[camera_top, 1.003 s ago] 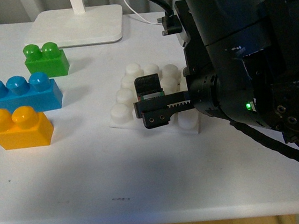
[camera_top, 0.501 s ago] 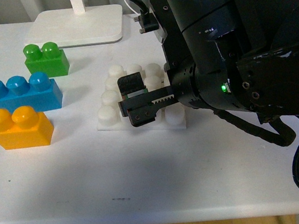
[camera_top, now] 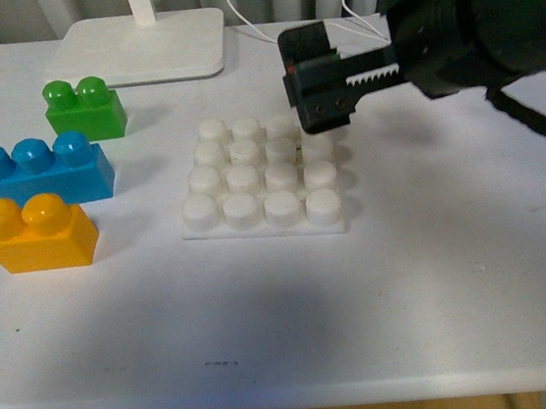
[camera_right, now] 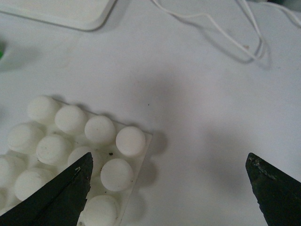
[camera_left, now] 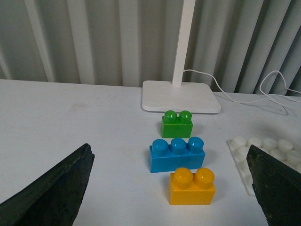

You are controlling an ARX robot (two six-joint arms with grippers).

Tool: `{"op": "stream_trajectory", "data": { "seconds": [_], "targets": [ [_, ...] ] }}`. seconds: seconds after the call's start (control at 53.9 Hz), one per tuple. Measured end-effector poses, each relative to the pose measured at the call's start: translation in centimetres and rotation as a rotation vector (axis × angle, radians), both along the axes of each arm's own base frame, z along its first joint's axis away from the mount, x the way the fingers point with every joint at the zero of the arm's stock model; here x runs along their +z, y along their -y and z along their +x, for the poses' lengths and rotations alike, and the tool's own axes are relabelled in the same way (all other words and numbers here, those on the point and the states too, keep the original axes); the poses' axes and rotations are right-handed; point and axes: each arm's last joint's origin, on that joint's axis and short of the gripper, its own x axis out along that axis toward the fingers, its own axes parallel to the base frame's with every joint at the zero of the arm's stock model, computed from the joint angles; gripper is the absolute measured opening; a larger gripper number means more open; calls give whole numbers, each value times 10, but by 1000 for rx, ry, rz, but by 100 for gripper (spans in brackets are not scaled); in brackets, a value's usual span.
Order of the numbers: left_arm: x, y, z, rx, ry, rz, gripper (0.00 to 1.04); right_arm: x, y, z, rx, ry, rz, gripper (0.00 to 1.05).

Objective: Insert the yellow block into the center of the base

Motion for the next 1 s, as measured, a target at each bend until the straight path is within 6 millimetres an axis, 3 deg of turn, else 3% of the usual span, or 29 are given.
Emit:
{"op": "stream_trajectory", "data": {
  "seconds": [0.111,0.278,0.65,0.835,0.928,1.003],
  "targets": [
    [0,0,0,0,0,0,98,24,14,-1,-22,51,37,95],
    [0,0,0,0,0,0,98,62,56,-19,-113,132,82,95],
    [0,0,0,0,0,0,98,142,157,-96,-390,386,127,95],
    [0,0,0,0,0,0,98,153,178,-128,-450,439,129,95],
    [0,0,0,1,0,0,98,147,178,-141,-337,566,138,81],
    [0,0,0,0,0,0,98,130,174,-152,-309,614,128,65]
  ]
}}
